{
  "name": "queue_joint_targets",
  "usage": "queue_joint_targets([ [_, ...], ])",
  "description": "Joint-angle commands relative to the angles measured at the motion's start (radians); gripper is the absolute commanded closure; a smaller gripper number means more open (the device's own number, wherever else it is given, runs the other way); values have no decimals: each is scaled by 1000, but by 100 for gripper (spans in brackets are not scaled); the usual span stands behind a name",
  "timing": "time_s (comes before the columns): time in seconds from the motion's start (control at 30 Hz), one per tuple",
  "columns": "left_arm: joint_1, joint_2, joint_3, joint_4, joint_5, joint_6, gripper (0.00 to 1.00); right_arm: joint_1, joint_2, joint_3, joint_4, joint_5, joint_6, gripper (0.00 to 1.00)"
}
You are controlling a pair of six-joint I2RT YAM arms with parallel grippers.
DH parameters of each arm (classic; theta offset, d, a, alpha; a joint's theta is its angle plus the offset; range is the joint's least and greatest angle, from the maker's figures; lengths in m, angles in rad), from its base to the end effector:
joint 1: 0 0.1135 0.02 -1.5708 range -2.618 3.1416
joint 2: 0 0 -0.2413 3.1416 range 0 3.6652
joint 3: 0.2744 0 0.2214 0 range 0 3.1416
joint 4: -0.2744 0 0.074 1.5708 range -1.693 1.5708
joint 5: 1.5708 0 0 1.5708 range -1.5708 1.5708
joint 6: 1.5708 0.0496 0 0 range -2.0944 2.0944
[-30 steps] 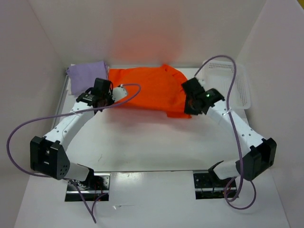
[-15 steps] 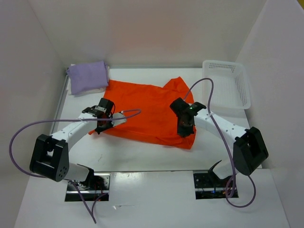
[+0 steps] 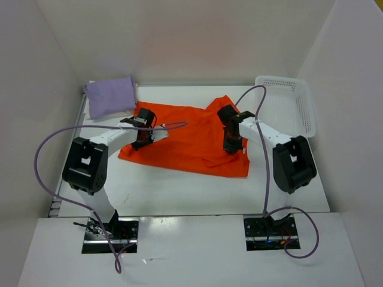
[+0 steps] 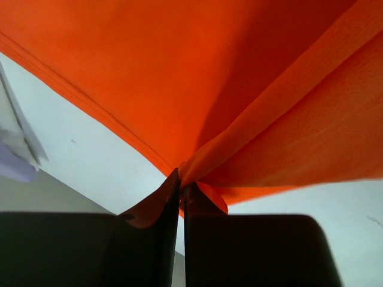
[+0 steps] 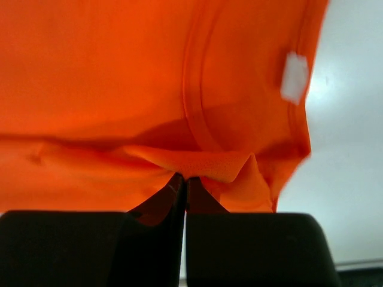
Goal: Fold and stack the t-shirts
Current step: Fold the flattened tshirt in 1/3 of the way
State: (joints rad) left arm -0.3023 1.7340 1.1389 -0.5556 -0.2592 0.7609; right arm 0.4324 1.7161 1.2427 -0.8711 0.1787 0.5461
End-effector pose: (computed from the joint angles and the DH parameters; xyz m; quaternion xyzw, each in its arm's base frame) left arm 0.3084 -0.0829 0.1705 0.4684 0.8496 0.1701 0.1726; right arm 0.2757 0.1175 0.1888 0.0663 0.9875 -0.0254 0.1409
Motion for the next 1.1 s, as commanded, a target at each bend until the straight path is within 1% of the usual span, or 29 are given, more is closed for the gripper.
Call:
queue_joint_targets([
  [0.0,-3,74,62,29,-57,32,90,-33,83,78,55,37,-70,100],
  [0.13,-3,97,71,69,-100,70,90,-73,103,122,64,38,-80,100],
  [0.27,-3,143,71,69,-138,80,85,-106,141,147,64,38,-103,100],
  [0.33,6,154,71,80,-169,80,69,-115,151,147,64,47,-103,100],
  [0.37,6,166,71,92,-178,80,62,-124,163,147,64,47,-103,98],
  [0.4,18,167,97,101,-187,62,58,-124,172,147,76,47,-103,90],
  [0.43,19,177,114,118,-204,51,52,-124,172,147,76,56,-103,76],
  [0.5,57,190,177,161,-231,31,44,-133,172,161,87,56,-103,66],
  [0.53,69,200,203,174,-259,20,43,-133,172,161,87,68,-92,56],
  [0.6,115,209,249,209,-270,9,40,-133,163,185,87,77,-92,48],
  [0.63,135,210,299,209,-270,-6,39,-133,149,199,87,100,-83,35],
  [0.7,196,220,356,191,-255,-31,37,-133,94,213,87,110,-83,28],
  [0.73,215,220,384,143,-217,-63,35,-133,71,227,77,122,-83,22],
  [0.77,233,220,418,120,-187,-77,31,-133,47,227,76,122,-83,19],
  [0.8,259,188,418,100,-158,-90,29,-133,-5,227,63,122,-72,16],
  [0.83,268,170,418,59,-87,-115,26,-133,-33,216,51,122,-72,16],
  [0.9,278,107,365,27,-14,-130,19,-145,-111,149,50,75,-49,16],
  [0.93,278,90,340,4,36,-143,18,-146,-136,117,50,20,-23,16],
  [0.97,278,78,314,-6,60,-143,16,-146,-162,36,50,-7,-6,16],
  [1.0,287,69,262,-26,81,-158,16,-146,-212,-6,63,-34,12,16],
  [1.03,287,68,240,-36,104,-172,15,-146,-236,-49,85,-53,32,16],
  [1.07,287,79,223,-36,138,-184,13,-146,-254,-125,95,-67,67,15],
])
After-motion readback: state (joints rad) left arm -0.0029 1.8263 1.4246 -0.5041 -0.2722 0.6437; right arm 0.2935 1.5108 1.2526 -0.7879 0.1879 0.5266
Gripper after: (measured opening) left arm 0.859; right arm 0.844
